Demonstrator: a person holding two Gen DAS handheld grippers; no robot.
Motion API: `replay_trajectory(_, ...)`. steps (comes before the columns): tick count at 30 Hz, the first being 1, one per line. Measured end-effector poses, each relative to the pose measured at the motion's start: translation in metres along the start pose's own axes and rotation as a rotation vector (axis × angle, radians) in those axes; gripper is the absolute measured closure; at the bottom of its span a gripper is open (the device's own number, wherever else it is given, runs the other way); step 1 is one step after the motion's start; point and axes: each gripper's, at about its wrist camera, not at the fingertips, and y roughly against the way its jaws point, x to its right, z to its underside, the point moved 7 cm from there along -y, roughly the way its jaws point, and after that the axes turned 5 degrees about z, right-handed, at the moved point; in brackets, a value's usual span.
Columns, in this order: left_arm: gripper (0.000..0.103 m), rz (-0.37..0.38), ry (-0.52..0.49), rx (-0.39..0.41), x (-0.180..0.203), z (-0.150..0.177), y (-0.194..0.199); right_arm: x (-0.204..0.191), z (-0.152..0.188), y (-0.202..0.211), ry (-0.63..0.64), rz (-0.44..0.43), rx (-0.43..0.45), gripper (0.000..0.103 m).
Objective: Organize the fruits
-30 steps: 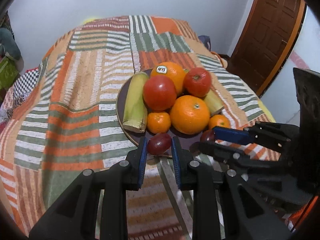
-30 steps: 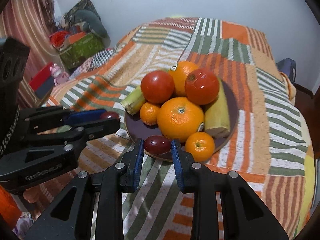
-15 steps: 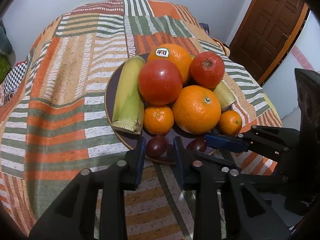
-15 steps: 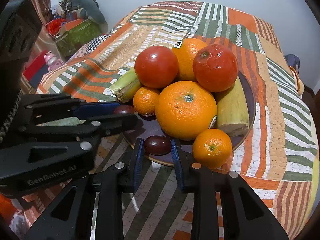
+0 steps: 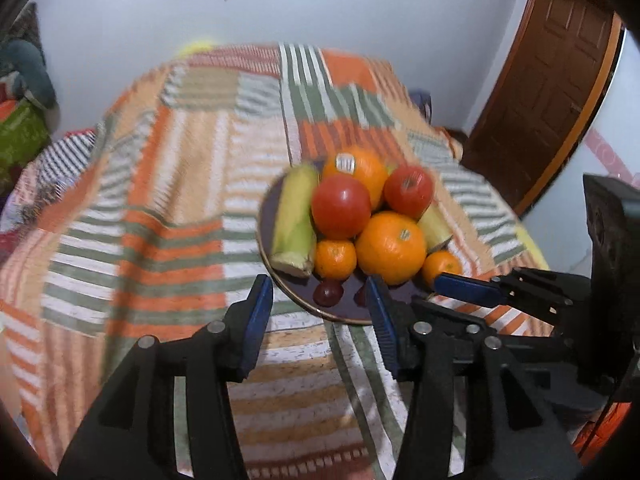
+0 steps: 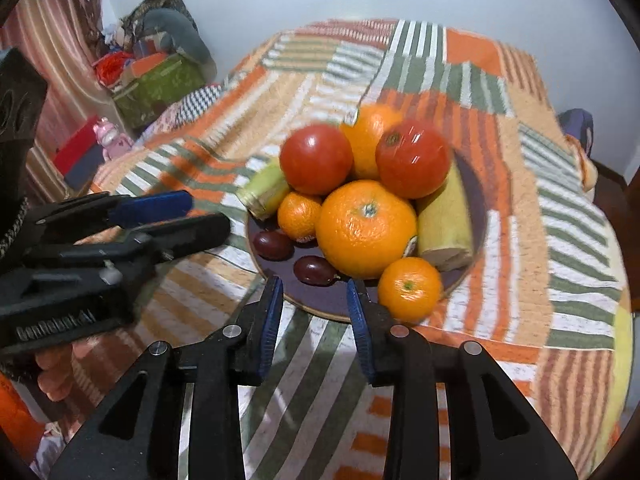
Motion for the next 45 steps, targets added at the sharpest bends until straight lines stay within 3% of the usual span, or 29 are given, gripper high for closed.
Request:
replay_trajectory(7,0.055,-0.027,-0.024,0.217,0.023,-0.021,0.100,-0.006,-0.017,0.097,0.017,0.046,0.208,0.072)
replay_trajectory(15,0.054,-0.029,-0.094,0.478,0.075,-0.030,0.224,-0.018,-0.023,0.217,-0.005,0.063,0.475,0.068)
replay_trajectory(19,0.047,-0.065,-0.142,0.580,0.102,-0.021,0.271,-0.029,-0.018,0.263,-0.007,0.063,0.587,0.068)
replay_trajectory(21,0.045,-0.063,-0.156,0.605,0.112,-0.017,0.287,-0.033,-0.015,0.277,-0.009,0.064,0.623,0.066)
replay_trajectory(23,0.041,-0.073,-0.172,0.627,0.120,-0.011,0.299,-0.036,-0.011,0.290,-0.017,0.062,0.655,0.054)
replay_trajectory(29,0.015,-0.107,-0.200,0.665,0.137,0.002,0.314,-0.037,0.000,0.313,-0.044,0.110,0.737,0.025)
replay_trajectory(35,0.009,-0.108,-0.212,0.664,0.147,0.012,0.319,-0.040,0.003,0.317,-0.036,0.165,0.765,0.009)
replay_trajectory(38,0.006,-0.110,-0.202,0.672,0.145,0.017,0.323,-0.041,0.008,0.319,-0.041,0.197,0.782,0.002)
replay_trajectory(45,0.004,-0.116,-0.187,0.674,0.143,0.019,0.323,-0.044,0.015,0.323,-0.029,0.214,0.788,0.002)
